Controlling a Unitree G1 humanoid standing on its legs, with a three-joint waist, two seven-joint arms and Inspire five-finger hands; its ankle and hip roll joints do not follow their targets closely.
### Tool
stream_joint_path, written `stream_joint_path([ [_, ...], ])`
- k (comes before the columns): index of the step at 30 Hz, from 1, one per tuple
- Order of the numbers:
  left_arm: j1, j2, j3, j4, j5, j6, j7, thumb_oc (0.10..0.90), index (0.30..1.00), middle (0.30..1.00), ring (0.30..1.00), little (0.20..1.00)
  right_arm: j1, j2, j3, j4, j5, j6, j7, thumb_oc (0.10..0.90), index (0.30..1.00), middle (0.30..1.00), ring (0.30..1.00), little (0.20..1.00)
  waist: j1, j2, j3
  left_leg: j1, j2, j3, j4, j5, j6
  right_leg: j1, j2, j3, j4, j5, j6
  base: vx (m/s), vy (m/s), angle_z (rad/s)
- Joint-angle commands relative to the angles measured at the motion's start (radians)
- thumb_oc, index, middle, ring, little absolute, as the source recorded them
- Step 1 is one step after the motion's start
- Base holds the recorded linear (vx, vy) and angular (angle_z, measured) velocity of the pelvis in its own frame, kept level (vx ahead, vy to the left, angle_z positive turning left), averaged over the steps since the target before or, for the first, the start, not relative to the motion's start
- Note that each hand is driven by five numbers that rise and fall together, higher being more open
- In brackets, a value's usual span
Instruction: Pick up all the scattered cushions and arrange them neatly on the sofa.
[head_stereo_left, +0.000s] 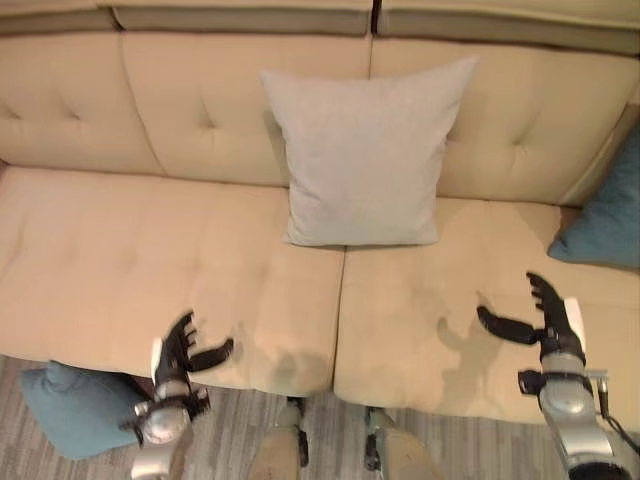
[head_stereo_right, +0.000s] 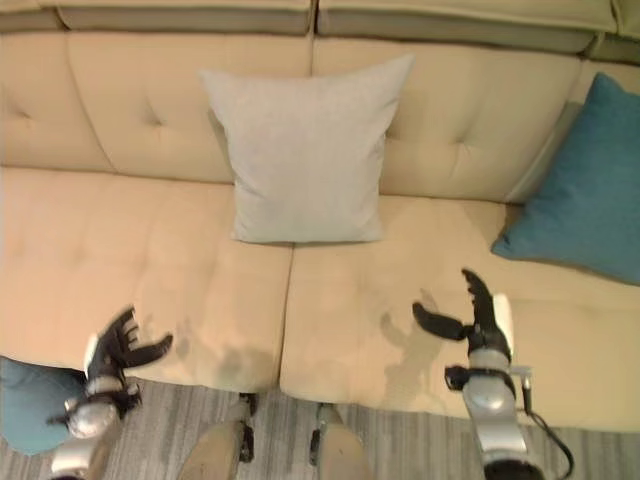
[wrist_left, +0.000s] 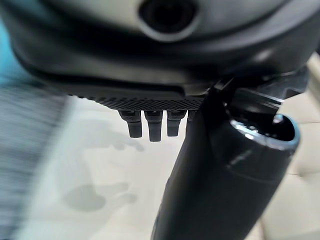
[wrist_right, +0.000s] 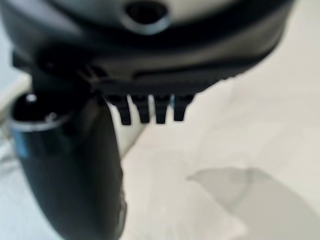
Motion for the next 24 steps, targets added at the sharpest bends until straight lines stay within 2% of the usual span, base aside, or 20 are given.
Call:
stream_joint_path([
  [1,0.009,0.047,0.014,0.066,0.042,-0.032,-0.038,0.8,0.9,0.9,0.9,0.9,-0.031,0.028,0.035,0.077,-0.06,-0.034,0.001,0.8,0.9,0.9,0.9,0.9,0.007,-0.131,-0.109,0.019,-0.067,0.08,0.243,-0.225,0.002,0.02,-0.037,-0.01,0.007,-0.134,0.02,-0.23,0.008,0.35],
  [2,0.013,0.038,0.012,0.097,0.053,-0.028,-0.042,0.8,0.9,0.9,0.9,0.9,-0.033,0.035,0.054,0.113,-0.074,-0.034,0.006,0.8,0.9,0.9,0.9,0.9,0.004,-0.137,-0.115,0.028,-0.073,0.078,0.304,-0.244,0.004,0.018,-0.043,-0.012,0.003,-0.122,0.02,-0.13,0.011,0.38],
  [3,0.013,0.038,0.012,0.097,0.053,-0.028,-0.042,0.8,0.9,0.9,0.9,0.9,-0.033,0.035,0.054,0.113,-0.074,-0.034,0.006,0.8,0.9,0.9,0.9,0.9,0.003,-0.137,-0.116,0.027,-0.073,0.077,0.304,-0.244,0.004,0.017,-0.043,-0.012,0.004,-0.122,0.02,-0.17,0.046,0.31],
  [5,0.026,0.013,-0.006,0.176,0.081,-0.014,-0.051,0.8,0.9,0.9,0.9,0.9,-0.039,0.063,0.093,0.203,-0.083,-0.022,0.018,0.8,0.9,0.9,0.9,0.9,-0.006,-0.129,-0.135,0.119,-0.062,0.086,0.353,-0.286,0.003,0.017,-0.043,-0.028,0.01,-0.112,0.023,-0.18,0.077,0.16],
  [6,0.021,0.006,-0.012,0.203,0.083,-0.013,-0.051,0.8,0.9,0.9,0.9,0.9,-0.044,0.077,0.1,0.239,-0.074,-0.017,0.023,0.8,0.9,0.9,0.9,0.9,-0.015,-0.129,-0.141,0.152,-0.061,0.086,0.349,-0.284,-0.001,0.009,-0.048,-0.039,0.016,-0.104,0.025,-0.18,0.091,0.16],
  [9,0.002,-0.004,-0.041,0.244,0.102,-0.009,-0.042,0.8,0.9,0.9,0.9,0.9,-0.059,0.098,0.125,0.309,-0.062,-0.012,0.018,0.8,0.9,0.9,0.9,0.9,-0.035,-0.116,-0.151,0.236,-0.076,0.085,0.233,-0.338,0.011,-0.039,-0.053,-0.057,0.037,-0.079,0.043,-0.22,0.121,0.41],
  [11,-0.019,-0.005,-0.059,0.273,0.115,-0.013,-0.03,0.8,0.9,0.9,0.9,0.9,-0.081,0.112,0.148,0.358,-0.066,-0.005,0.013,0.8,0.9,0.9,0.9,0.9,-0.039,-0.118,-0.143,0.24,-0.101,0.068,0.165,-0.354,0.033,-0.08,-0.059,-0.052,0.047,-0.05,0.061,-0.3,0.142,0.37],
  [13,-0.05,0.003,-0.083,0.304,0.16,-0.01,-0.019,0.8,0.9,0.9,0.9,0.9,-0.119,0.126,0.186,0.408,-0.072,0.006,0.013,0.8,0.9,0.9,0.9,0.9,-0.031,-0.139,-0.122,0.224,-0.127,0.055,0.124,-0.34,0.058,-0.13,-0.074,-0.062,0.045,-0.007,0.089,-0.38,0.131,0.11],
  [16,-0.058,0.007,-0.088,0.318,0.172,-0.01,-0.017,0.8,0.9,0.9,0.9,0.9,-0.13,0.134,0.204,0.425,-0.079,0.007,0.013,0.8,0.9,0.9,0.9,0.9,-0.027,-0.147,-0.119,0.226,-0.13,0.062,0.105,-0.33,0.063,-0.139,-0.077,-0.063,0.044,-0.001,0.098,-0.25,0.044,-0.17],
  [17,-0.088,0.013,-0.089,0.37,0.164,-0.01,-0.006,0.8,0.9,0.9,0.9,0.9,-0.16,0.151,0.227,0.456,-0.077,0.015,0.009,0.8,0.9,0.9,0.9,0.9,-0.022,-0.153,-0.096,0.207,-0.124,0.061,0.099,-0.302,0.072,-0.174,-0.077,-0.034,0.092,0.001,0.121,-0.37,0.022,-0.05],
  [19,-0.103,0.019,-0.09,0.397,0.164,-0.005,0.003,0.8,0.9,0.9,0.9,0.9,-0.175,0.162,0.244,0.478,-0.072,0.02,0.011,0.8,0.9,0.9,0.9,0.9,-0.012,-0.15,-0.087,0.177,-0.115,0.063,0.094,-0.27,0.081,-0.171,-0.067,0.012,0.16,-0.042,0.114,-0.46,-0.001,-0.1],
  [20,-0.108,0.019,-0.098,0.434,0.176,-0.001,0.005,0.8,0.9,0.9,0.9,0.9,-0.176,0.17,0.253,0.491,-0.065,0.016,0.007,0.8,0.9,0.9,0.9,0.9,0.003,-0.139,-0.094,0.156,-0.106,0.057,0.068,-0.238,0.089,-0.139,-0.057,0.056,0.248,-0.093,0.094,-0.32,-0.022,-0.08],
  [21,-0.109,0.019,-0.098,0.434,0.176,-0.001,0.005,0.8,0.9,0.9,0.9,0.9,-0.176,0.17,0.253,0.491,-0.065,0.016,0.007,0.8,0.9,0.9,0.9,0.9,0.003,-0.14,-0.096,0.154,-0.107,0.058,0.068,-0.236,0.089,-0.142,-0.058,0.057,0.248,-0.091,0.094,-0.32,-0.057,0.06],
  [22,-0.107,0.017,-0.105,0.453,0.18,0.005,0.001,0.8,0.9,0.9,0.9,0.9,-0.17,0.175,0.252,0.493,-0.058,0.015,0.009,0.8,0.9,0.9,0.9,0.9,0.017,-0.13,-0.108,0.138,-0.096,0.043,0.05,-0.208,0.09,-0.111,-0.037,0.11,0.327,-0.14,0.079,-0.13,-0.039,0.08],
  [23,-0.107,0.017,-0.105,0.453,0.18,0.005,0.001,0.8,0.9,0.9,0.9,0.9,-0.17,0.175,0.252,0.493,-0.058,0.015,0.009,0.8,0.9,0.9,0.9,0.9,0.017,-0.13,-0.111,0.134,-0.096,0.043,0.05,-0.207,0.09,-0.114,-0.037,0.11,0.325,-0.137,0.079,-0.2,-0.096,0.06],
  [24,-0.107,0.017,-0.109,0.468,0.183,0.007,0.004,0.8,0.9,0.9,0.9,0.9,-0.166,0.18,0.255,0.496,-0.054,0.013,0.007,0.8,0.9,0.9,0.9,0.9,0.024,-0.127,-0.121,0.119,-0.092,0.031,0.042,-0.189,0.087,-0.087,-0.027,0.141,0.348,-0.166,0.077,-0.18,-0.168,0.11],
])
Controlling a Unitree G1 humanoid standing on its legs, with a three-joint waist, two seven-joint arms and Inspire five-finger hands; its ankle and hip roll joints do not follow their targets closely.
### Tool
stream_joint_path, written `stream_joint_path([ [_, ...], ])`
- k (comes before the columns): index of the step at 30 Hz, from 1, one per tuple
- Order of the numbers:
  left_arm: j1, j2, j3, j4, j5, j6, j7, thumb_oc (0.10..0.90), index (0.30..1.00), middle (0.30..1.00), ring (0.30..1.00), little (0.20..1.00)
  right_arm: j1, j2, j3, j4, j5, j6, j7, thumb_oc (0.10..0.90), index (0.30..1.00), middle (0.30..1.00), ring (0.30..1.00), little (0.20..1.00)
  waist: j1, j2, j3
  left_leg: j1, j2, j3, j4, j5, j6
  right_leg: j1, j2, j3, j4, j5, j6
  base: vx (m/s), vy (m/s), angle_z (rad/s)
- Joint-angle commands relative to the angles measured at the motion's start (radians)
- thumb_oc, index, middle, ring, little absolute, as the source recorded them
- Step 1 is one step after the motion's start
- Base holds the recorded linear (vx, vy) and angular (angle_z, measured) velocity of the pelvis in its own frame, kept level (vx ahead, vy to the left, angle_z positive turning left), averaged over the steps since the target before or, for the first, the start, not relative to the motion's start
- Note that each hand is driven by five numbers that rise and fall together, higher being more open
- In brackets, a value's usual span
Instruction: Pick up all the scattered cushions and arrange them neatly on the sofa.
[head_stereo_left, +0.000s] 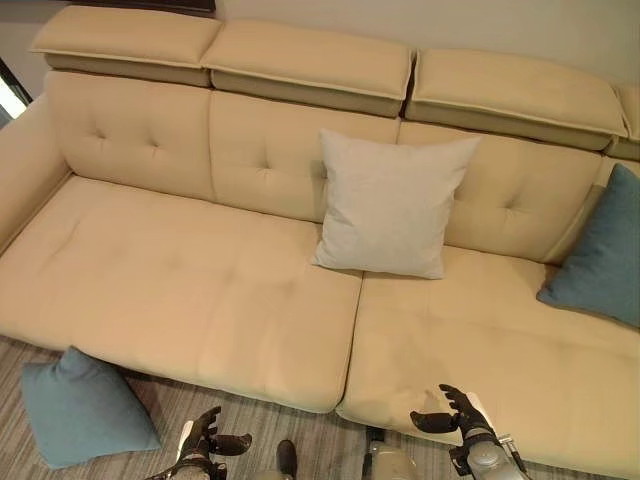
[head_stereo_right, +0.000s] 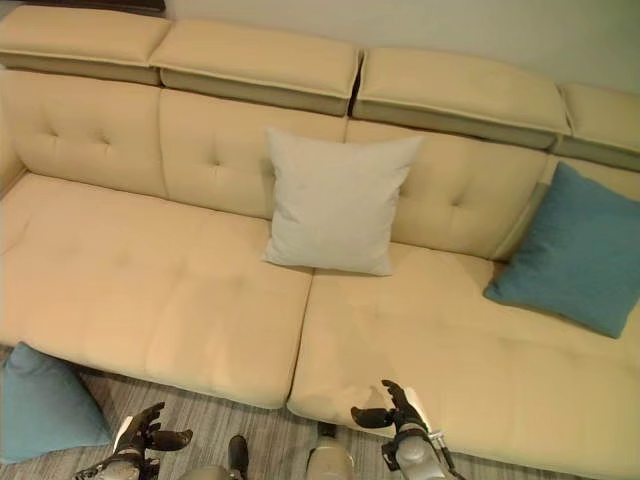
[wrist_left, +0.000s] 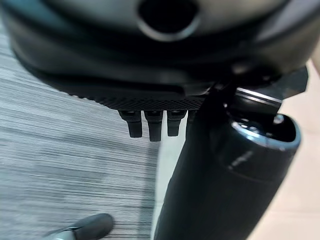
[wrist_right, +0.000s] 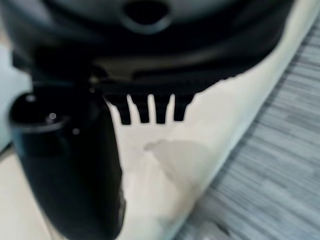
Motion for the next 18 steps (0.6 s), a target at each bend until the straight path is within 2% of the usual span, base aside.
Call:
stream_joint_path([
  [1,0.006,0.011,0.005,0.012,0.039,-0.02,0.024,0.8,0.9,0.9,0.9,0.9,-0.017,-0.049,-0.009,-0.069,0.02,-0.029,-0.033,0.8,0.9,0.9,0.9,0.9,0.027,0.003,-0.039,-0.053,-0.016,-0.1,-0.035,-0.043,-0.019,0.078,0.101,0.072,0.003,-0.073,-0.08,-0.17,-0.168,0.18],
  [2,0.006,0.012,0.005,0.012,0.039,-0.02,0.024,0.8,0.9,0.9,0.9,0.9,-0.017,-0.049,-0.009,-0.069,0.02,-0.029,-0.033,0.8,0.9,0.9,0.9,0.9,0.027,0.002,-0.039,-0.053,-0.016,-0.1,-0.035,-0.043,-0.019,0.078,0.1,0.072,0.004,-0.074,-0.08,-0.22,-0.27,0.44],
  [3,0.004,0.015,0.004,0.015,0.038,-0.021,0.029,0.8,0.9,0.9,0.9,0.9,-0.016,-0.04,-0.005,-0.07,0.027,-0.032,-0.038,0.8,0.9,0.9,0.9,0.9,0.046,-0.01,-0.054,-0.09,-0.017,-0.113,-0.037,-0.025,-0.028,0.144,0.102,0.093,-0.052,-0.096,-0.083,-0.12,-0.157,0.51],
  [5,0.007,0.015,0.002,0.016,0.036,-0.019,0.029,0.8,0.9,0.9,0.9,0.9,-0.019,-0.038,0.001,-0.072,0.029,-0.027,-0.034,0.8,0.9,0.9,0.9,0.9,0.055,-0.019,-0.055,-0.097,-0.017,-0.119,-0.036,-0.017,-0.034,0.169,0.102,0.091,-0.093,-0.113,-0.093,-0.13,-0.207,0.33],
  [7,-0.017,0.011,-0.007,0.012,0.021,-0.02,0.032,0.8,0.9,0.9,0.9,0.9,-0.039,-0.044,0.019,-0.089,0.042,-0.035,-0.04,0.8,0.9,0.9,0.9,0.9,0.054,-0.027,-0.04,-0.177,-0.001,-0.127,0.014,0.018,-0.067,0.171,0.143,0.138,-0.174,-0.124,-0.119,-0.25,-0.308,-0.04],
  [8,-0.017,0.011,-0.007,0.012,0.021,-0.02,0.032,0.8,0.9,0.9,0.9,0.9,-0.039,-0.044,0.019,-0.089,0.042,-0.035,-0.039,0.8,0.9,0.9,0.9,0.9,0.053,-0.027,-0.041,-0.179,-0.001,-0.128,0.016,0.017,-0.067,0.171,0.143,0.138,-0.174,-0.124,-0.119,-0.25,-0.266,0.32],
  [10,-0.032,0.006,-0.025,0.003,0.024,-0.023,0.033,0.8,0.9,0.9,0.9,0.9,-0.04,-0.059,0.026,-0.105,0.043,-0.038,-0.047,0.8,0.9,0.9,0.9,0.9,0.051,-0.023,-0.019,-0.22,0.008,-0.128,0.051,0.044,-0.087,0.187,0.158,0.116,-0.224,-0.12,-0.136,-0.24,-0.216,0.95],
  [11,-0.04,0.0,-0.038,-0.006,0.02,-0.024,0.034,0.8,0.9,0.9,0.9,0.9,-0.042,-0.068,0.031,-0.103,0.042,-0.035,-0.054,0.8,0.9,0.9,0.9,0.9,0.052,-0.018,-0.005,-0.235,0.021,-0.114,0.043,0.073,-0.095,0.189,0.164,0.085,-0.241,-0.11,-0.145,-0.23,-0.175,1.2],
  [13,-0.04,-0.003,-0.039,-0.008,0.02,-0.022,0.033,0.8,0.9,0.9,0.9,0.9,-0.038,-0.069,0.03,-0.102,0.04,-0.033,-0.055,0.8,0.9,0.9,0.9,0.9,0.049,-0.018,-0.005,-0.233,0.025,-0.099,0.035,0.071,-0.092,0.194,0.161,0.068,-0.251,-0.109,-0.146,-0.14,-0.098,0.83],
  [16,-0.032,-0.009,-0.039,-0.005,0.016,-0.02,0.033,0.8,0.9,0.9,0.9,0.9,-0.024,-0.069,0.03,-0.097,0.038,-0.029,-0.055,0.8,0.9,0.9,0.9,0.9,0.038,-0.03,-0.008,-0.218,0.033,-0.039,0.064,0.043,-0.083,0.192,0.142,0.008,-0.255,-0.097,-0.153,-0.11,-0.073,0.56],
  [18,-0.027,-0.013,-0.039,0.0,0.01,-0.017,0.028,0.8,0.9,0.9,0.9,0.9,-0.024,-0.068,0.034,-0.097,0.036,-0.03,-0.055,0.8,0.9,0.9,0.9,0.9,0.026,-0.046,-0.009,-0.194,0.032,0.003,0.139,-0.014,-0.08,0.192,0.114,-0.063,-0.271,-0.09,-0.161,-0.12,-0.044,1.05],
])
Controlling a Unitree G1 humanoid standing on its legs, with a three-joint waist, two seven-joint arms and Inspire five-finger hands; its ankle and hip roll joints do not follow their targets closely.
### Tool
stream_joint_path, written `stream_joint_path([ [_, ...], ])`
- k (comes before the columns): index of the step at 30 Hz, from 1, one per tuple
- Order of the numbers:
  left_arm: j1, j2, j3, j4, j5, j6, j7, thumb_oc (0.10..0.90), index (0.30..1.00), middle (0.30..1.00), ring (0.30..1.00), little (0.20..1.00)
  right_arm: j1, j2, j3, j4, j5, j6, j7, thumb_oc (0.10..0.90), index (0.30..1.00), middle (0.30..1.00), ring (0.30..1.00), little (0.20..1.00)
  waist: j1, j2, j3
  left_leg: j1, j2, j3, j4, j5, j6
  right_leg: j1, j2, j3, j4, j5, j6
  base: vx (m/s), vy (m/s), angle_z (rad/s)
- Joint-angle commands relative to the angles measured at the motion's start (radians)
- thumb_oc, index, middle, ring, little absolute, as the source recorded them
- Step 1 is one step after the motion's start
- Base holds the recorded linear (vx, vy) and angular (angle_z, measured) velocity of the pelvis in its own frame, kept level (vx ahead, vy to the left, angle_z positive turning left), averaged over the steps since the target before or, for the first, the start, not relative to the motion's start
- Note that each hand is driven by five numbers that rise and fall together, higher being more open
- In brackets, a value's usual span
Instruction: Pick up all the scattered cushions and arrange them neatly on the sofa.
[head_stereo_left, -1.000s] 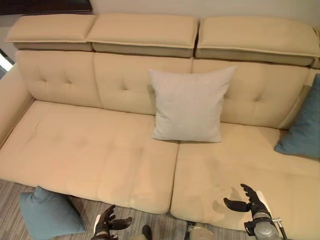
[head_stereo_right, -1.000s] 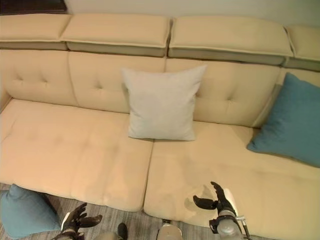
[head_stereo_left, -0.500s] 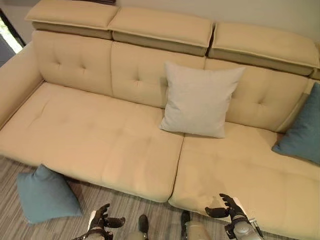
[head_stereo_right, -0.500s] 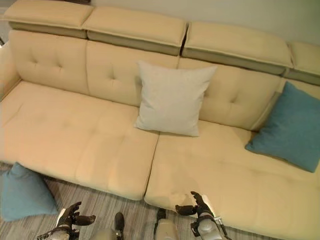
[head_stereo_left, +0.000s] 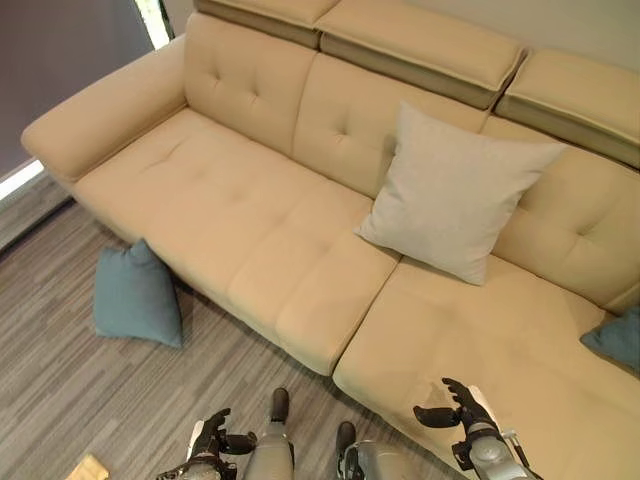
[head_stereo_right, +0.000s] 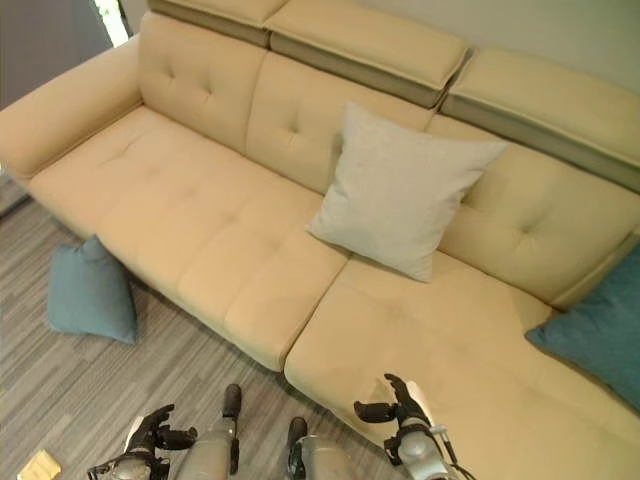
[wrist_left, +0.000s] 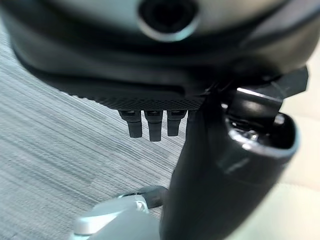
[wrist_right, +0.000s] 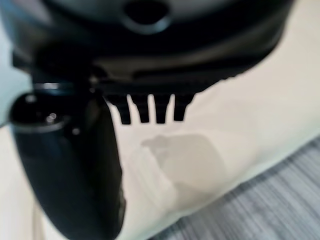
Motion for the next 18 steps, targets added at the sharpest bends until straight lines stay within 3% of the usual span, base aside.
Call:
stream_joint_path([
  [1,0.022,0.01,-0.002,-0.035,0.001,-0.025,0.013,0.8,0.9,0.9,0.9,0.9,-0.04,-0.046,-0.016,-0.055,0.016,-0.03,-0.033,0.8,0.9,0.9,0.9,0.9,-0.024,-0.019,-0.021,0.05,-0.003,0.019,-0.018,-0.028,-0.02,0.154,0.001,0.061,-0.22,0.0,0.158,-0.1,-0.031,1.01],
  [4,0.026,0.011,-0.001,-0.03,0.002,-0.023,0.006,0.8,0.9,0.9,0.9,0.9,-0.041,-0.043,-0.005,-0.048,0.009,-0.032,-0.028,0.8,0.9,0.9,0.9,0.9,-0.034,-0.028,-0.022,0.082,0.015,0.083,0.039,-0.087,-0.016,0.158,-0.026,-0.019,-0.232,0.003,0.158,-0.06,0.008,1.0],
  [5,0.026,0.013,0.0,-0.03,0.0,-0.02,0.002,0.8,0.9,0.9,0.9,0.9,-0.039,-0.042,-0.001,-0.039,0.001,-0.028,-0.028,0.8,0.9,0.9,0.9,0.9,-0.041,-0.024,-0.026,0.125,0.049,0.148,0.045,-0.132,-0.026,0.171,-0.039,-0.075,-0.242,-0.009,0.166,0.0,0.023,0.87],
  [8,0.023,0.014,-0.001,-0.031,0.002,-0.015,-0.003,0.8,0.9,0.9,0.9,0.9,-0.039,-0.038,0.002,-0.029,-0.006,-0.022,-0.027,0.8,0.9,0.9,0.9,0.9,-0.05,-0.019,-0.025,0.162,0.067,0.197,0.019,-0.138,-0.031,0.175,-0.052,-0.131,-0.249,0.001,0.174,-0.02,0.091,1.29],
  [9,0.022,0.016,-0.003,-0.026,0.008,-0.014,-0.005,0.8,0.9,0.9,0.9,0.9,-0.039,-0.034,0.002,-0.025,-0.007,-0.021,-0.027,0.8,0.9,0.9,0.9,0.9,-0.054,-0.01,-0.028,0.193,0.071,0.218,-0.042,-0.128,-0.037,0.172,-0.056,-0.163,-0.246,0.005,0.182,-0.01,0.099,1.18],
  [15,0.031,0.026,0.029,0.015,0.002,-0.004,-0.004,0.8,0.9,0.9,0.9,0.9,-0.062,-0.017,0.029,-0.032,-0.026,-0.015,-0.025,0.8,0.9,0.9,0.9,0.9,-0.03,-0.021,-0.028,0.199,0.035,0.142,-0.099,-0.124,-0.022,0.168,-0.083,-0.196,-0.221,0.019,0.195,0.04,0.168,0.75],
  [16,0.047,0.033,0.068,0.046,-0.013,0.002,-0.001,0.8,0.9,0.9,0.9,0.9,-0.068,-0.007,0.031,-0.047,-0.033,-0.008,-0.023,0.8,0.9,0.9,0.9,0.9,-0.006,-0.028,-0.032,0.207,0.003,0.104,-0.107,-0.135,0.004,0.164,-0.108,-0.192,-0.152,0.003,0.203,0.07,0.173,0.51],
  [18,0.049,0.038,0.075,0.053,-0.012,0.005,0.0,0.8,0.9,0.9,0.9,0.9,-0.066,-0.005,0.03,-0.059,-0.034,-0.008,-0.023,0.8,0.9,0.9,0.9,0.9,-0.001,-0.029,-0.034,0.212,-0.009,0.093,-0.11,-0.139,0.013,0.158,-0.123,-0.187,-0.117,-0.008,0.208,0.08,0.164,0.42],
])
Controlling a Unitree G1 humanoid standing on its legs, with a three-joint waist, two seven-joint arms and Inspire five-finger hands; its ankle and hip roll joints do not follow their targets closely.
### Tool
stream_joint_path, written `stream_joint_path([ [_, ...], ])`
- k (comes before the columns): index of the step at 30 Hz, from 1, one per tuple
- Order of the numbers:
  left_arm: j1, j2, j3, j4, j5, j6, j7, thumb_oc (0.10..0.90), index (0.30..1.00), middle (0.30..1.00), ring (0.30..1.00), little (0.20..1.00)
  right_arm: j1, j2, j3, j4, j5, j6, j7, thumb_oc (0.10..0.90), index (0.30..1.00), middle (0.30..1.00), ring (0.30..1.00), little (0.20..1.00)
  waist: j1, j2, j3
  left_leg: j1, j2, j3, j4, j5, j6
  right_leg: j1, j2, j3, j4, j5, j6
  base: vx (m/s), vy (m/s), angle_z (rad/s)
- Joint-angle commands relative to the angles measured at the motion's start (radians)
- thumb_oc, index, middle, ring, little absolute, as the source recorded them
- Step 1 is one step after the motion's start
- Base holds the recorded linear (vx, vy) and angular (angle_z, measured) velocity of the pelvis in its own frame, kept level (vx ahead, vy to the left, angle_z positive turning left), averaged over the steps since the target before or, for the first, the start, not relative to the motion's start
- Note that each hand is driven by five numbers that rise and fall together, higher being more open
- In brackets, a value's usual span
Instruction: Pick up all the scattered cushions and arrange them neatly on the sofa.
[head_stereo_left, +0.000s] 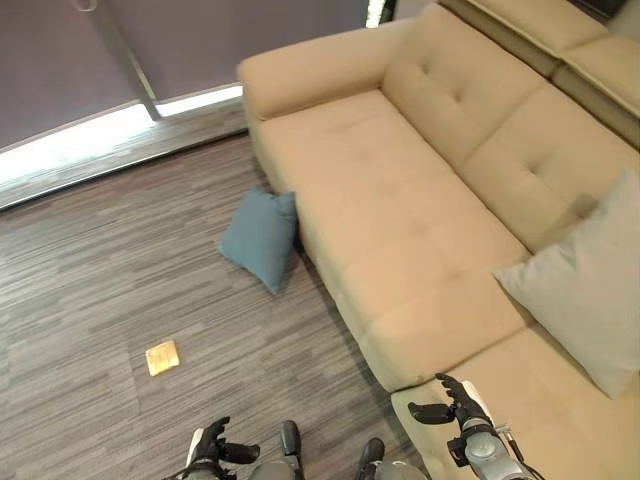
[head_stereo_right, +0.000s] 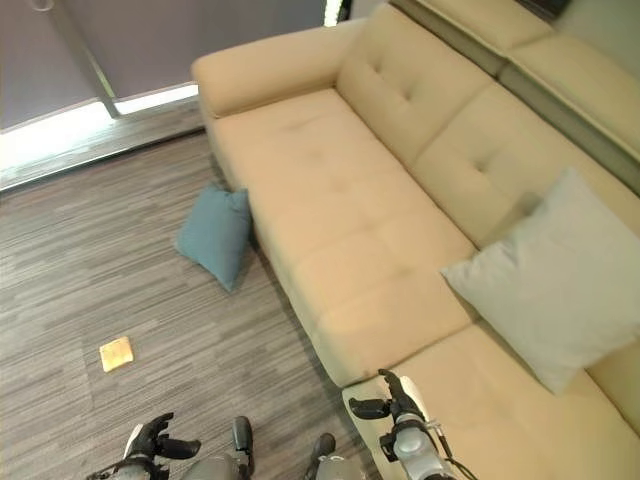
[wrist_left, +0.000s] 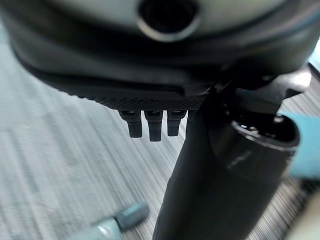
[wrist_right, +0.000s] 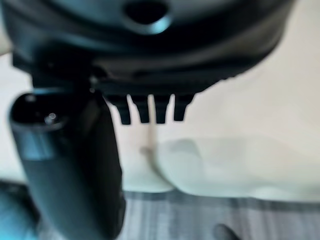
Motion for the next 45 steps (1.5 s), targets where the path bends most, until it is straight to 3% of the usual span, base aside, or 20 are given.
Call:
stream_joint_path([
  [1,-0.004,0.046,0.027,0.011,-0.009,-0.011,0.009,0.8,0.9,0.9,0.9,0.9,-0.006,-0.01,0.025,-0.075,-0.011,-0.014,-0.024,0.8,0.9,0.9,0.9,0.9,-0.004,-0.068,-0.011,0.003,0.014,-0.023,0.062,-0.158,-0.04,0.011,0.007,0.082,-0.057,0.003,0.024,0.08,0.167,0.41],
  [2,-0.009,0.06,0.02,0.0,-0.005,-0.01,0.009,0.8,0.9,0.9,0.9,0.9,0.009,-0.011,0.02,-0.116,-0.002,-0.015,-0.018,0.8,0.9,0.9,0.9,0.9,-0.026,-0.072,-0.009,-0.004,-0.012,-0.069,0.066,-0.141,-0.02,-0.028,0.034,0.193,-0.015,0.016,0.019,0.05,0.11,0.37],
  [3,-0.009,0.06,0.02,-0.001,-0.005,-0.01,0.009,0.8,0.9,0.9,0.9,0.9,0.009,-0.011,0.02,-0.116,-0.002,-0.015,-0.018,0.8,0.9,0.9,0.9,0.9,-0.026,-0.072,-0.009,-0.004,-0.012,-0.068,0.066,-0.141,-0.02,-0.029,0.034,0.194,-0.014,0.015,0.019,0.05,0.103,0.65],
  [6,-0.018,0.072,0.023,-0.018,-0.021,-0.013,0.013,0.8,0.9,0.9,0.9,0.9,0.014,-0.02,0.029,-0.125,0.004,-0.014,-0.016,0.8,0.9,0.9,0.9,0.9,-0.051,-0.065,-0.014,0.005,-0.04,-0.135,0.06,-0.136,-0.012,-0.085,0.103,0.352,0.023,0.017,0.025,0.11,0.047,1.18],
  [11,-0.037,0.081,0.009,-0.038,-0.028,-0.018,0.009,0.8,0.9,0.9,0.9,0.9,0.012,-0.019,0.05,-0.115,0.007,-0.015,-0.011,0.8,0.9,0.9,0.9,0.9,-0.067,-0.061,-0.001,0.029,-0.079,-0.238,0.051,-0.128,-0.019,-0.158,0.158,0.394,0.006,0.045,0.023,0.12,-0.03,0.71],
  [15,-0.029,0.075,-0.004,-0.052,-0.013,-0.019,0.001,0.8,0.9,0.9,0.9,0.9,0.029,-0.012,0.053,-0.114,0.0,-0.018,-0.008,0.8,0.9,0.9,0.9,0.9,-0.071,-0.067,0.0,0.032,-0.11,-0.297,0.083,-0.147,-0.033,-0.116,0.155,0.385,-0.044,0.037,0.011,0.13,-0.111,0.73],
  [17,-0.002,0.063,0.003,-0.068,-0.022,-0.015,-0.001,0.8,0.9,0.9,0.9,0.9,0.04,-0.012,0.051,-0.132,-0.002,-0.024,-0.007,0.8,0.9,0.9,0.9,0.9,-0.069,-0.068,0.005,-0.003,-0.112,-0.268,0.194,-0.185,-0.059,-0.078,0.138,0.371,-0.067,0.027,-0.002,0.13,-0.118,0.52],
  [21,0.007,0.056,0.008,-0.064,-0.028,-0.009,-0.001,0.8,0.9,0.9,0.9,0.9,0.036,-0.016,0.054,-0.131,-0.002,-0.022,-0.011,0.8,0.9,0.9,0.9,0.9,-0.067,-0.071,0.024,-0.065,-0.102,-0.216,0.317,-0.18,-0.081,-0.048,0.127,0.357,-0.08,0.022,-0.015,0.04,-0.059,0.41],
  [23,0.002,0.05,0.01,-0.049,-0.026,-0.004,0.009,0.8,0.9,0.9,0.9,0.9,0.034,-0.018,0.057,-0.126,-0.001,-0.016,-0.019,0.8,0.9,0.9,0.9,0.9,-0.071,-0.076,0.043,-0.124,-0.05,-0.114,0.431,-0.172,-0.093,-0.015,0.118,0.329,-0.093,0.011,-0.031,0.02,-0.074,0.86],
  [24,0.002,0.05,0.01,-0.049,-0.026,-0.004,0.009,0.8,0.9,0.9,0.9,0.9,0.034,-0.018,0.057,-0.126,-0.001,-0.016,-0.019,0.8,0.9,0.9,0.9,0.9,-0.073,-0.077,0.04,-0.128,-0.052,-0.115,0.428,-0.168,-0.092,-0.018,0.116,0.328,-0.094,0.013,-0.031,0.15,-0.099,0.62],
  [25,0.007,0.046,0.011,-0.033,-0.022,0.005,0.011,0.8,0.9,0.9,0.9,0.9,0.034,-0.016,0.059,-0.109,0.004,-0.006,-0.02,0.8,0.9,0.9,0.9,0.9,-0.078,-0.088,0.029,-0.146,0.037,0.014,0.395,-0.197,-0.063,0.026,0.104,0.287,-0.127,-0.002,-0.031,0.22,-0.063,0.5],
  [27,0.01,0.048,0.01,-0.023,-0.011,0.008,0.017,0.8,0.9,0.9,0.9,0.9,0.035,-0.015,0.063,-0.11,0.0,-0.003,-0.021,0.8,0.9,0.9,0.9,0.9,-0.071,-0.094,0.017,-0.161,0.051,0.02,0.319,-0.168,-0.059,0.044,0.108,0.278,-0.143,-0.009,-0.024,0.28,-0.017,0.56],
  [29,0.008,0.049,0.009,-0.018,-0.007,0.009,0.018,0.8,0.9,0.9,0.9,0.9,0.032,-0.013,0.064,-0.101,0.001,0.0,-0.025,0.8,0.9,0.9,0.9,0.9,-0.06,-0.096,0.009,-0.206,0.073,0.018,0.232,-0.081,-0.076,0.079,0.116,0.268,-0.16,-0.03,-0.018,0.29,0.055,0.69],
  [31,0.008,0.049,0.004,-0.025,-0.01,0.008,0.016,0.8,0.9,0.9,0.9,0.9,0.035,-0.013,0.061,-0.098,0.002,0.002,-0.026,0.8,0.9,0.9,0.9,0.9,-0.049,-0.096,0.009,-0.222,0.085,0.032,0.172,-0.038,-0.088,0.107,0.118,0.263,-0.167,-0.043,-0.014,0.3,0.118,0.38],
  [36,0.017,0.047,-0.002,-0.003,0.035,0.018,0.012,0.8,0.9,0.9,0.9,0.9,0.053,0.01,0.059,-0.068,-0.039,0.009,-0.013,0.8,0.9,0.9,0.9,0.9,-0.043,-0.103,-0.036,-0.155,0.043,0.01,0.129,-0.058,-0.054,0.13,0.078,0.279,-0.09,-0.053,0.029,0.36,0.224,-0.19],
  [38,0.01,0.055,-0.007,-0.004,0.045,0.021,0.013,0.8,0.9,0.9,0.9,0.9,0.049,0.025,0.059,-0.057,-0.041,0.011,-0.013,0.8,0.9,0.9,0.9,0.9,-0.045,-0.104,-0.041,-0.113,0.023,0.017,0.107,-0.074,-0.03,0.088,0.05,0.293,0.034,-0.015,0.054,0.28,0.264,-0.25],
  [39,0.006,0.061,-0.007,-0.006,0.043,0.024,0.01,0.8,0.9,0.9,0.9,0.9,0.046,0.03,0.06,-0.056,-0.039,0.016,-0.008,0.8,0.9,0.9,0.9,0.9,-0.05,-0.101,-0.041,-0.092,0.013,0.018,0.096,-0.081,-0.016,0.059,0.038,0.304,0.109,0.033,0.065,0.25,0.278,-0.02],
  [42,-0.006,0.082,-0.005,-0.025,0.045,0.024,0.012,0.8,0.9,0.9,0.9,0.9,0.038,0.046,0.068,-0.065,-0.033,0.017,-0.009,0.8,0.9,0.9,0.9,0.9,-0.063,-0.091,-0.02,-0.026,0.003,0.024,0.068,-0.106,0.013,-0.015,0.017,0.32,0.29,0.102,0.069,0.19,0.207,0.12],
  [44,-0.007,0.087,0.001,-0.024,0.036,0.025,0.012,0.8,0.9,0.9,0.9,0.9,0.042,0.054,0.07,-0.069,-0.03,0.016,-0.004,0.8,0.9,0.9,0.9,0.9,-0.068,-0.081,-0.016,0.006,0.003,0.016,0.056,-0.119,0.018,-0.064,0.027,0.312,0.32,0.094,0.058,0.3,0.147,-0.01],
  [45,-0.005,0.084,0.002,-0.025,0.028,0.024,0.01,0.8,0.9,0.9,0.9,0.9,0.042,0.053,0.074,-0.061,-0.032,0.018,-0.003,0.8,0.9,0.9,0.9,0.9,-0.077,-0.077,-0.009,0.044,-0.008,-0.003,0.048,-0.136,0.02,-0.107,0.058,0.305,0.261,0.064,0.044,0.45,0.159,-0.09],
])
